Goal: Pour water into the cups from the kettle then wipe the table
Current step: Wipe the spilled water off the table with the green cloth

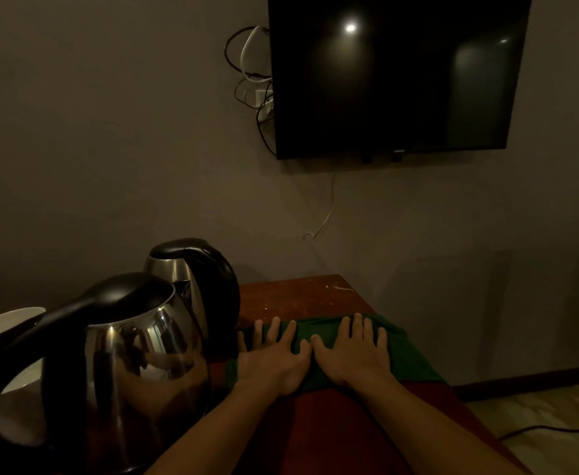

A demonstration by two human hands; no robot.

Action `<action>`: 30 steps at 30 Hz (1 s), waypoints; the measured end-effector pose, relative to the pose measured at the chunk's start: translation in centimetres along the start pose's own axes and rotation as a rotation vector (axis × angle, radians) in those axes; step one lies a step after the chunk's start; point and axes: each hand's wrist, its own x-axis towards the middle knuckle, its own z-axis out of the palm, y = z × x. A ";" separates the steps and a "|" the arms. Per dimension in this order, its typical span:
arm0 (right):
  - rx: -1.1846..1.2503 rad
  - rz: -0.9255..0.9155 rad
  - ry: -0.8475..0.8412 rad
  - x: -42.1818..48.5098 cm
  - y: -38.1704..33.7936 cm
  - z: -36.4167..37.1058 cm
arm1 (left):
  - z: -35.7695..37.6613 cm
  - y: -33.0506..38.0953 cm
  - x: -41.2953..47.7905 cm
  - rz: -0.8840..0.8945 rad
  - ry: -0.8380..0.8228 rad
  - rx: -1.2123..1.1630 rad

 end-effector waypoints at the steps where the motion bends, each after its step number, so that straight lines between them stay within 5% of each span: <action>1: 0.000 0.005 0.004 0.4 -0.1 0.0 | 0.0 0.0 0.5 -0.004 0.001 0.004; 30: -0.018 -0.040 0.005 13.0 -1.4 0.4 | -0.1 0.6 13.7 -0.069 0.049 0.000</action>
